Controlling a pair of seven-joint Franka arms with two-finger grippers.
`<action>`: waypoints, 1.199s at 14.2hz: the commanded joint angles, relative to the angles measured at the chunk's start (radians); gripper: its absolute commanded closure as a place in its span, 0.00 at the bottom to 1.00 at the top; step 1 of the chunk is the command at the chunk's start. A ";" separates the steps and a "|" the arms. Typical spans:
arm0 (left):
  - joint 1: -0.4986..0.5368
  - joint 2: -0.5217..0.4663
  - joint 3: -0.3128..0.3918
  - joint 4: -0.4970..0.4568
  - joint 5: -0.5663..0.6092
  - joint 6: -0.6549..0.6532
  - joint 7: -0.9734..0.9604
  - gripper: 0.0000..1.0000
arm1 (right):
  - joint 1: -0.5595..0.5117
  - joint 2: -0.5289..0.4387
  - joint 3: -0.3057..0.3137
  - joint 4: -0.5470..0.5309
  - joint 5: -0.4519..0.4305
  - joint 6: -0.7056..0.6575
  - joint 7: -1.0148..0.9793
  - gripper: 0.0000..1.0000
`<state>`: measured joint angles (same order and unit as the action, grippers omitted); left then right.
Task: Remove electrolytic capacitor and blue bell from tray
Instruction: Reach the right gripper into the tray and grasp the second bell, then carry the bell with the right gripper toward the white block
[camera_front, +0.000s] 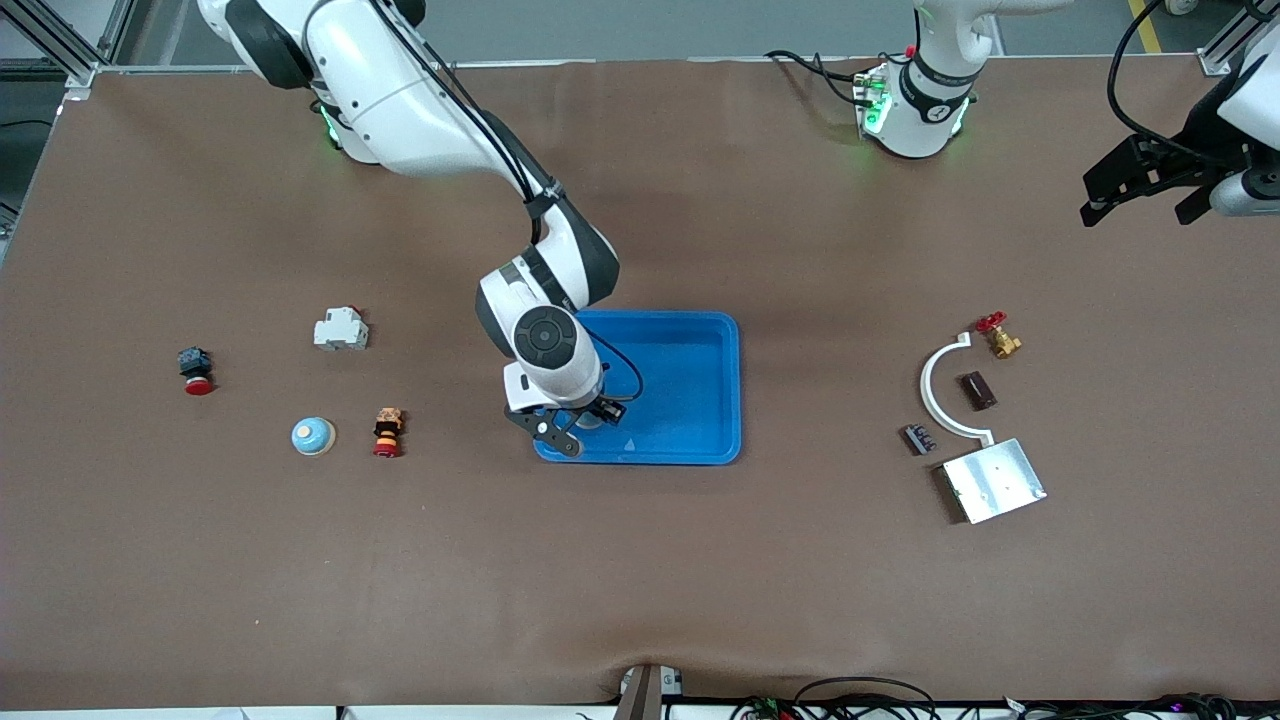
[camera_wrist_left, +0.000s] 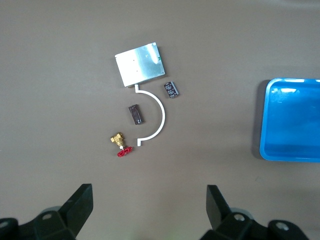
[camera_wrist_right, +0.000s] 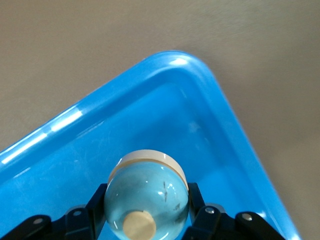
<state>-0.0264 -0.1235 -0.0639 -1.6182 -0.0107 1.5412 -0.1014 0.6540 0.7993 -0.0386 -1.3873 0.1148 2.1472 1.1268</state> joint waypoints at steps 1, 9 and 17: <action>0.000 -0.004 0.004 0.012 -0.008 -0.021 0.019 0.00 | -0.028 -0.122 -0.001 -0.109 -0.001 -0.035 -0.069 1.00; -0.001 -0.004 0.001 0.020 -0.008 -0.021 0.016 0.00 | -0.256 -0.592 -0.003 -0.800 0.000 0.166 -0.649 1.00; 0.000 -0.001 0.004 0.028 -0.003 -0.026 0.017 0.00 | -0.537 -0.717 -0.004 -1.078 0.000 0.332 -1.126 1.00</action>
<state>-0.0260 -0.1236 -0.0631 -1.6077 -0.0107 1.5380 -0.1009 0.2083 0.1224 -0.0597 -2.3977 0.1149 2.4389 0.1224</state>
